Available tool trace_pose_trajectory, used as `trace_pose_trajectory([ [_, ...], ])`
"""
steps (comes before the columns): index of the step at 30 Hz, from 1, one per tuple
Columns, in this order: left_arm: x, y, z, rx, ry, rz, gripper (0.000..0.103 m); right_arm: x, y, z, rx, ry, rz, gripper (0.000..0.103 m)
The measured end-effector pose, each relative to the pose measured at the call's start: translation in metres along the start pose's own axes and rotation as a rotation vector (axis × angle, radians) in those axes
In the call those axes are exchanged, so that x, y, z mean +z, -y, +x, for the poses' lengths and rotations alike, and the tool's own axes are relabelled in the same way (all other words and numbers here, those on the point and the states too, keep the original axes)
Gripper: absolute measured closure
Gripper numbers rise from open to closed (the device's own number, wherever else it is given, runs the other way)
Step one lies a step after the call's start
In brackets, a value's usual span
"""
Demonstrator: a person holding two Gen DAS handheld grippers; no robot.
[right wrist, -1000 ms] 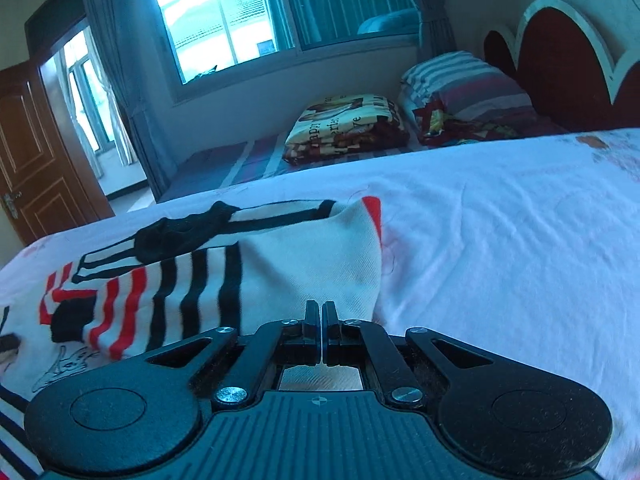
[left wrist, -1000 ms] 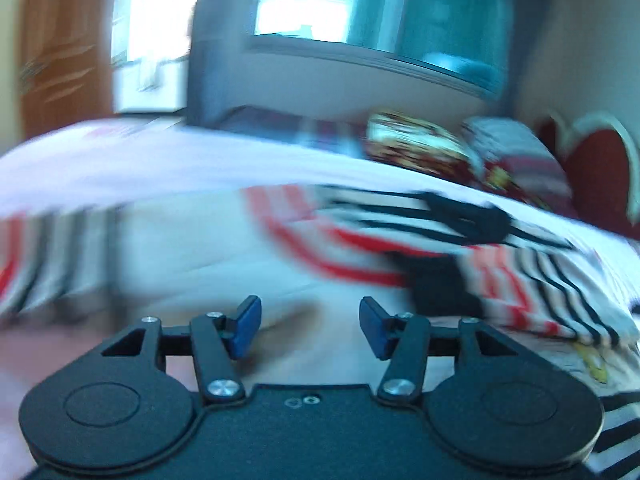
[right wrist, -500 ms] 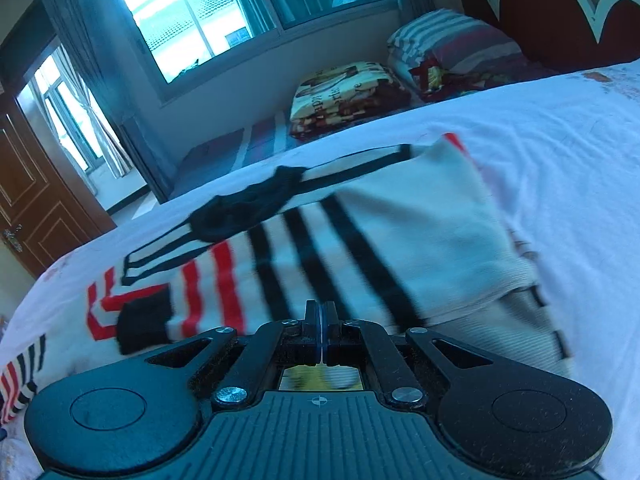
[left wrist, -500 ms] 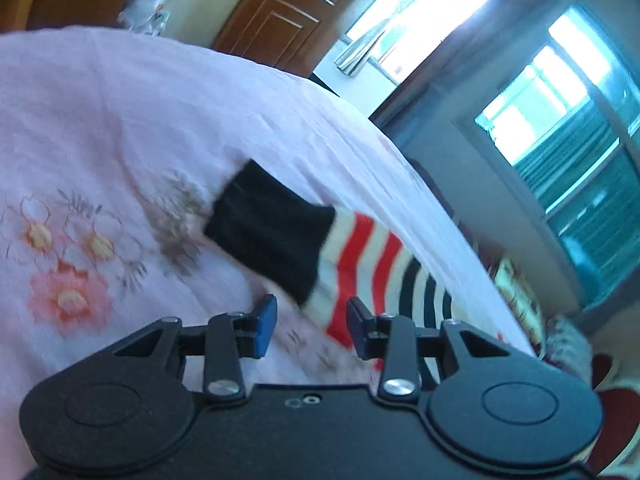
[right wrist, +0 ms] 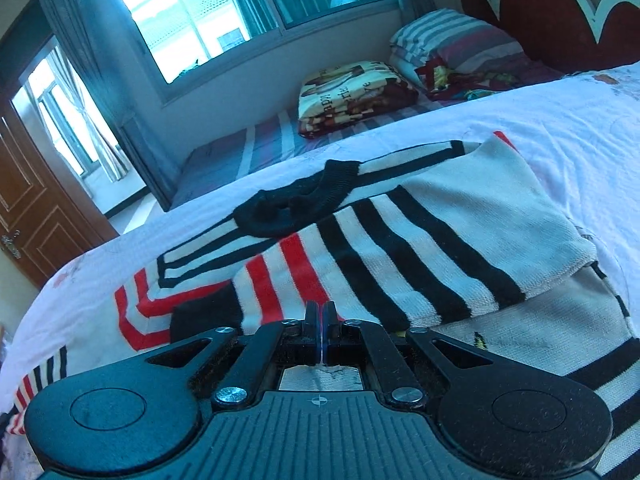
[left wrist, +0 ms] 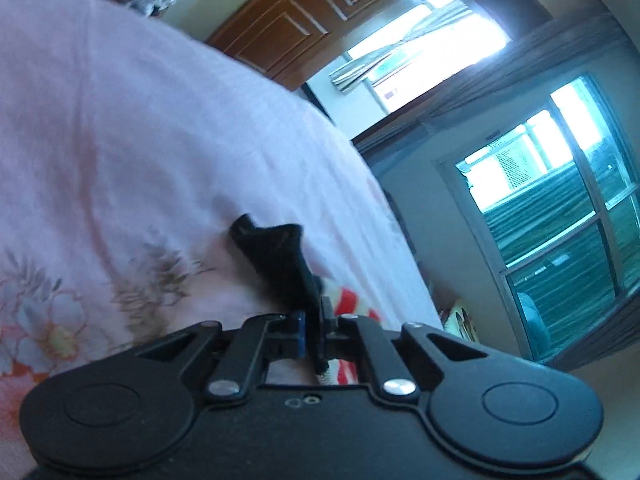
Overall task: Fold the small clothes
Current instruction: 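Grasp the black cuff with the left tool and lift it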
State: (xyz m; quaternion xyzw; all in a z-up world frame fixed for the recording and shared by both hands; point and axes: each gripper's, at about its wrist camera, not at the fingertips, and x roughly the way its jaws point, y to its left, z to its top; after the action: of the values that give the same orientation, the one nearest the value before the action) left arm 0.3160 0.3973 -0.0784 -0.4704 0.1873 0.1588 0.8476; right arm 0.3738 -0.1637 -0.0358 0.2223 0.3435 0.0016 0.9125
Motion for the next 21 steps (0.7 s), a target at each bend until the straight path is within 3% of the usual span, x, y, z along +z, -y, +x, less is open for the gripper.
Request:
trace_pose_trajectory([
  [5,-0.023,0.074,-0.007,-0.025,0.019,0.271,0.098,-0.003,0.013,-0.001,-0.009,-0.001,-0.014,0.103],
  [13,-0.112,0.189,0.024,-0.198,-0.095,0.482,0.098,0.003,0.045,-0.005,0.009,0.01,0.015,0.103],
  [16,-0.157,0.221,0.039,-0.18,-0.156,0.592,0.098,0.011,0.063,-0.009,0.017,0.016,0.031,0.103],
  [21,-0.214,0.248,0.045,-0.2,-0.201,0.691,0.098,0.026,0.093,-0.02,0.026,0.04,0.057,0.103],
])
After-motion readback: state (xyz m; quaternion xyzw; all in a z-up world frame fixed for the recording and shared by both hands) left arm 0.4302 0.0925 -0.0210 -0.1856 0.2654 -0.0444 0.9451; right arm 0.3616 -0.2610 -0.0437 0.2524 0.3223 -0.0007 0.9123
